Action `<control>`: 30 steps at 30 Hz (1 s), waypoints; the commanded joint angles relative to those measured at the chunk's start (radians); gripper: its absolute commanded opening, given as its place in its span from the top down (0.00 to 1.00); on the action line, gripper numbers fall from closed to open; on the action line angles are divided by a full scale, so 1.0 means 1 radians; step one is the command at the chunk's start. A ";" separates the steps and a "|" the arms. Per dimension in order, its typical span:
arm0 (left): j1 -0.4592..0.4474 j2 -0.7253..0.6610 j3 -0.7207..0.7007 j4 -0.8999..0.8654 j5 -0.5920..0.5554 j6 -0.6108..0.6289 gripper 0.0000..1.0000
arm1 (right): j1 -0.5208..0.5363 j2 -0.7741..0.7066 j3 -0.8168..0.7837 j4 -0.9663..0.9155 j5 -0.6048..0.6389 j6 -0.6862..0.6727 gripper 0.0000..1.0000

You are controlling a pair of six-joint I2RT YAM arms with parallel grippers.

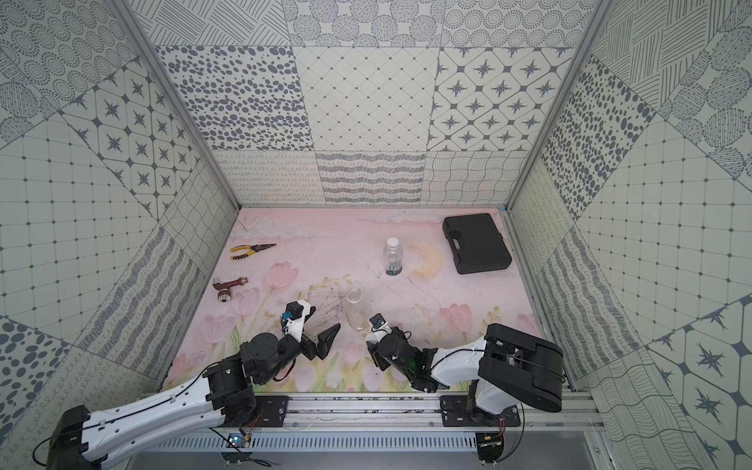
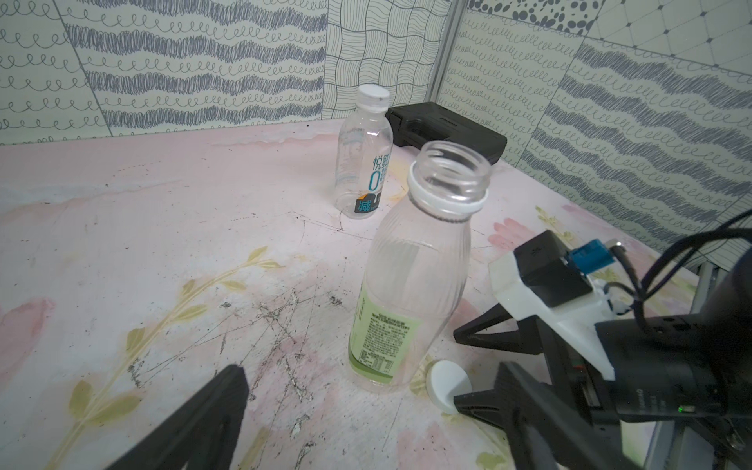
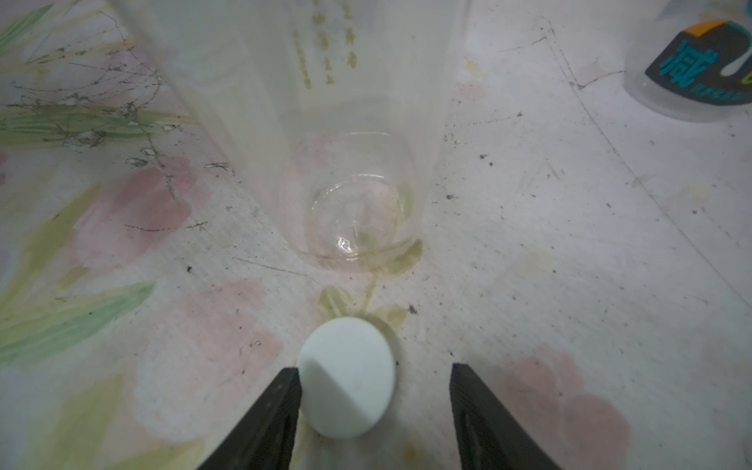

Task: Screw on the bottle caps
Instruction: Screw the bottle cap onto the plastic bottle.

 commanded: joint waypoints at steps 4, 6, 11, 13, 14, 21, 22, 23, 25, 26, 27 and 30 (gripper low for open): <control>0.003 -0.012 -0.006 0.057 0.007 0.023 0.00 | -0.003 -0.075 0.002 -0.015 -0.030 -0.035 0.35; 0.003 -0.013 -0.008 0.058 0.005 0.022 0.00 | -0.004 -0.061 0.013 -0.022 -0.033 -0.039 0.32; 0.003 -0.021 -0.007 0.049 0.001 0.023 0.00 | -0.005 0.011 0.032 -0.002 -0.025 -0.042 0.26; 0.003 -0.030 -0.009 0.042 0.000 0.023 0.00 | -0.005 0.037 0.040 0.014 -0.030 -0.044 0.25; 0.003 -0.036 -0.010 0.042 -0.001 0.023 0.00 | -0.007 0.052 0.044 0.022 -0.037 -0.046 0.26; 0.003 -0.048 -0.015 0.039 -0.002 0.028 0.00 | -0.017 0.138 0.057 0.071 -0.028 -0.071 0.30; 0.004 -0.049 -0.015 0.038 -0.001 0.029 0.00 | -0.018 0.139 0.054 0.074 -0.027 -0.071 0.31; 0.004 -0.048 -0.015 0.038 -0.001 0.029 0.00 | -0.019 0.139 0.051 0.075 -0.029 -0.071 0.34; 0.005 -0.047 -0.017 0.040 -0.002 0.029 0.00 | -0.019 0.134 0.045 0.077 -0.033 -0.071 0.38; 0.005 -0.047 -0.018 0.042 -0.002 0.029 0.00 | -0.020 0.129 0.041 0.078 -0.033 -0.069 0.40; 0.005 -0.047 -0.019 0.043 -0.003 0.029 0.00 | -0.020 0.123 0.035 0.081 -0.033 -0.068 0.41; 0.005 -0.047 -0.020 0.046 -0.009 0.032 0.00 | -0.019 0.101 0.021 0.076 -0.030 -0.065 0.44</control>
